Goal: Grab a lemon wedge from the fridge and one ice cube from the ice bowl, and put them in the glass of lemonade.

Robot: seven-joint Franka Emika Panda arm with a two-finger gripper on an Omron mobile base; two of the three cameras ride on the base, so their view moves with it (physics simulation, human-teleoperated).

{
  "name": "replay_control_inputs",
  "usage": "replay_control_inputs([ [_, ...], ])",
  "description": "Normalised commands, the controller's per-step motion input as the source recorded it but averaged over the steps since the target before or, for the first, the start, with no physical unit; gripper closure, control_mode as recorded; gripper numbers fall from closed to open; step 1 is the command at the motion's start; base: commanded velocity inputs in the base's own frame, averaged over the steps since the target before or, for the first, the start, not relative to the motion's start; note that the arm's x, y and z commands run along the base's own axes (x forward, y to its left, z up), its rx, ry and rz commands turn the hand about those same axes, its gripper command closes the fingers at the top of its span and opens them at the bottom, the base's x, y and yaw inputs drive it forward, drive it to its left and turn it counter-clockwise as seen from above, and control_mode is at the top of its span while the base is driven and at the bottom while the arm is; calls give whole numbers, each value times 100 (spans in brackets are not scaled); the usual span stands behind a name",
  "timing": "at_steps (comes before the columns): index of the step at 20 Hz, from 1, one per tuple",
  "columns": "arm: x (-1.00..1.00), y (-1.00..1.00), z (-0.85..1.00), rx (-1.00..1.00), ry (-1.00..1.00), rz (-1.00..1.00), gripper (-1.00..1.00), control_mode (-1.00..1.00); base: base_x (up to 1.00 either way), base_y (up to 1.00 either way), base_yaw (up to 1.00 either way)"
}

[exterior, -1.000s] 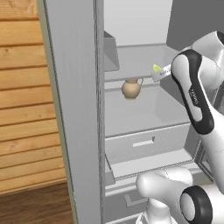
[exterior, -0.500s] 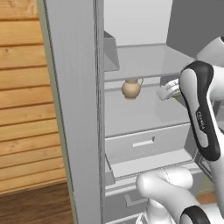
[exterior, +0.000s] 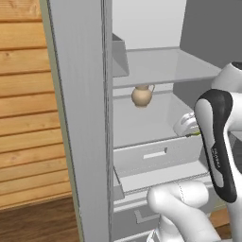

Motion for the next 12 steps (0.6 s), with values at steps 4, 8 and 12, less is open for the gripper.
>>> replay_control_inputs([
  [4, -20, 0, -31, 0, 22, -7, 100, -100, 0, 0, 0],
  [8, -4, 0, 0, 0, 1, -1, 100, -100, 0, 0, 0],
  [12, 0, 0, 0, 0, 0, 0, 100, 100, -10, 0, 0],
])
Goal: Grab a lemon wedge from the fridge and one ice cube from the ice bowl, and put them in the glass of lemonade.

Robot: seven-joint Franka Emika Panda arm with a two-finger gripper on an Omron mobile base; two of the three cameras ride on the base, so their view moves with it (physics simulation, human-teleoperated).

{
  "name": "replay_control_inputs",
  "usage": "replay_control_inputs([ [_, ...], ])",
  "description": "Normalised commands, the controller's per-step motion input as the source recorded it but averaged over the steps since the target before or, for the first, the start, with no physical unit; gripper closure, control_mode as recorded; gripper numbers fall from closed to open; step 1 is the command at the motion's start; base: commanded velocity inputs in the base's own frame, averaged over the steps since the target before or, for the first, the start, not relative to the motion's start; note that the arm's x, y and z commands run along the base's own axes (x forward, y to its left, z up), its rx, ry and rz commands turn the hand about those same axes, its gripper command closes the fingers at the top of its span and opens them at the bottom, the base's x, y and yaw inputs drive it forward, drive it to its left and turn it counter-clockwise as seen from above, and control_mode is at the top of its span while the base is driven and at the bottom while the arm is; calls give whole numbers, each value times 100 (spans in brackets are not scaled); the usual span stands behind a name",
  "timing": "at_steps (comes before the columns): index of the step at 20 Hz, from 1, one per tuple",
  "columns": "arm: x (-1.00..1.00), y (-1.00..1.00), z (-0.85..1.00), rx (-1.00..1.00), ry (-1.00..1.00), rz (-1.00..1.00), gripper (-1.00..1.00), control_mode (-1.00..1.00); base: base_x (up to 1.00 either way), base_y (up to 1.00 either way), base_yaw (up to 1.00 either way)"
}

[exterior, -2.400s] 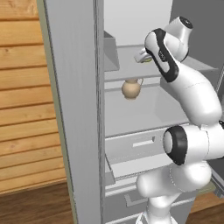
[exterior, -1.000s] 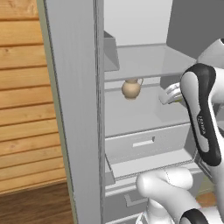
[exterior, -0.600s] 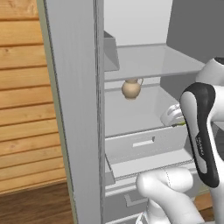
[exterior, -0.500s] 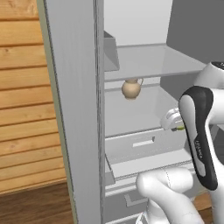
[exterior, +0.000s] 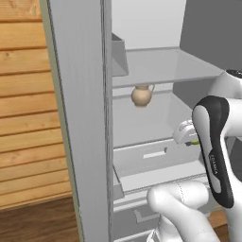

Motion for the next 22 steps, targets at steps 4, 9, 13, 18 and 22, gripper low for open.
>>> replay_control_inputs([
  [4, 0, 0, 0, 0, 0, 0, 100, 100, -100, 0, -20],
  [9, 0, 0, 0, 0, 0, 0, 100, 100, -100, -2, -42],
  [13, 0, 0, 0, 0, 0, 0, 100, 100, -79, 0, -69],
  [18, 0, 0, 0, 0, 0, 0, 100, 100, -20, -2, -85],
  [22, 0, 0, 0, 0, 0, 0, 100, 100, 0, 0, -93],
])
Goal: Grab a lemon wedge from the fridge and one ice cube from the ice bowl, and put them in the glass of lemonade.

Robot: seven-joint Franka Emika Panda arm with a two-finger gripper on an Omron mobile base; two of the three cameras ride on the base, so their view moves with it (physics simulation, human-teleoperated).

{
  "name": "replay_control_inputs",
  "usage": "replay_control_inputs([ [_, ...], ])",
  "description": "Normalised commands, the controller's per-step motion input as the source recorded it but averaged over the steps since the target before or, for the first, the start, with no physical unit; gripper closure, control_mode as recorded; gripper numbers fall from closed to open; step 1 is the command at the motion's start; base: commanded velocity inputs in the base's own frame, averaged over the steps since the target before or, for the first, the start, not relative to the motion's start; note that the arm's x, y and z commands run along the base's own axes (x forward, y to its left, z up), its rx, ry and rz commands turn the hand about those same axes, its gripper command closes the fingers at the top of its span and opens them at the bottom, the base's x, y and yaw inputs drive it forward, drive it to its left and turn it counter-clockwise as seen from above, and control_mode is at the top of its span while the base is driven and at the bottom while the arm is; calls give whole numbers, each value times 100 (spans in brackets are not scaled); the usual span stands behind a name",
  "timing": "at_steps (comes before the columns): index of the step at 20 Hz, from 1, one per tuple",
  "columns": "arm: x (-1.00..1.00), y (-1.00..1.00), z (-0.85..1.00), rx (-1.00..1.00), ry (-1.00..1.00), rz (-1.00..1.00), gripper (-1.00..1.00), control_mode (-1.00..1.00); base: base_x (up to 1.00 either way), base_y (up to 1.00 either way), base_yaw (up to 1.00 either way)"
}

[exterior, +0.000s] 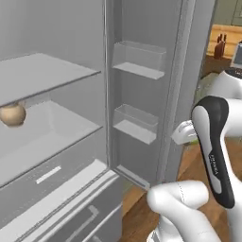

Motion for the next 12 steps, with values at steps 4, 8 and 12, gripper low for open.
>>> replay_control_inputs([
  [4, 0, 0, 0, 0, 0, 0, 100, 100, 0, 0, -94],
  [8, 0, 0, 0, 0, 0, 0, 100, 100, 14, -18, -80],
  [12, 0, 0, 0, 0, 0, 0, 100, 100, 99, -14, -6],
])
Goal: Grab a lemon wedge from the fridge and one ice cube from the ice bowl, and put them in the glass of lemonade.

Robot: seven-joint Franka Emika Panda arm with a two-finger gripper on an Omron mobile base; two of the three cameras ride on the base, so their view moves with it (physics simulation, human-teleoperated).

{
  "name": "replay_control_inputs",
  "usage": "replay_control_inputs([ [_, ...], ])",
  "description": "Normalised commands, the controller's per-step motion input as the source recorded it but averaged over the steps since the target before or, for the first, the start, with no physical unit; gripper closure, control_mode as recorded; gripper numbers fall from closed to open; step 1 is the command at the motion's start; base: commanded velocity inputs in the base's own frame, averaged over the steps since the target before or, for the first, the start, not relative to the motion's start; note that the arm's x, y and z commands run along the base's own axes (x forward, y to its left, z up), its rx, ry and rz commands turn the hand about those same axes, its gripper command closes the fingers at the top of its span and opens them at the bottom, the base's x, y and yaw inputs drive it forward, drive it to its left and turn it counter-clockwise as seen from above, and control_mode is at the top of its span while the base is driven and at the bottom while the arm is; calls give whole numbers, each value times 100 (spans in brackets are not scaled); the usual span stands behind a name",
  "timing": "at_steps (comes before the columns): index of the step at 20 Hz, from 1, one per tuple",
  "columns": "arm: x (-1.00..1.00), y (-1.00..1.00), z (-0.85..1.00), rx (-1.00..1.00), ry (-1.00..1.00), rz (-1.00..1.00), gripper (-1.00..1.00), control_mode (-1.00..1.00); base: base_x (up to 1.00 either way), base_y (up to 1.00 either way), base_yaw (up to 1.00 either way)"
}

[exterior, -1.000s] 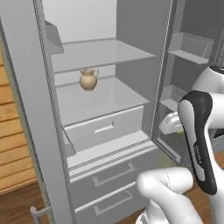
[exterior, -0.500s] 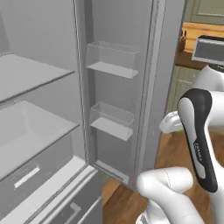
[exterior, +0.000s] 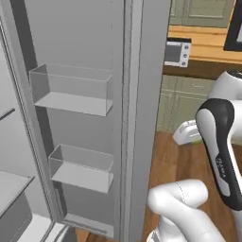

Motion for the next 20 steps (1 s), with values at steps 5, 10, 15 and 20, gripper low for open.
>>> replay_control_inputs([
  [5, 0, 0, 0, 0, 0, 0, 100, 100, 100, -55, 44],
  [10, 0, 0, 0, 0, 0, 0, 100, 100, 54, -27, 90],
  [15, 0, 0, 0, 0, 0, 0, 100, 100, 24, -1, 100],
  [20, 0, 0, 0, 0, 0, 0, 100, 100, 29, -42, 89],
])
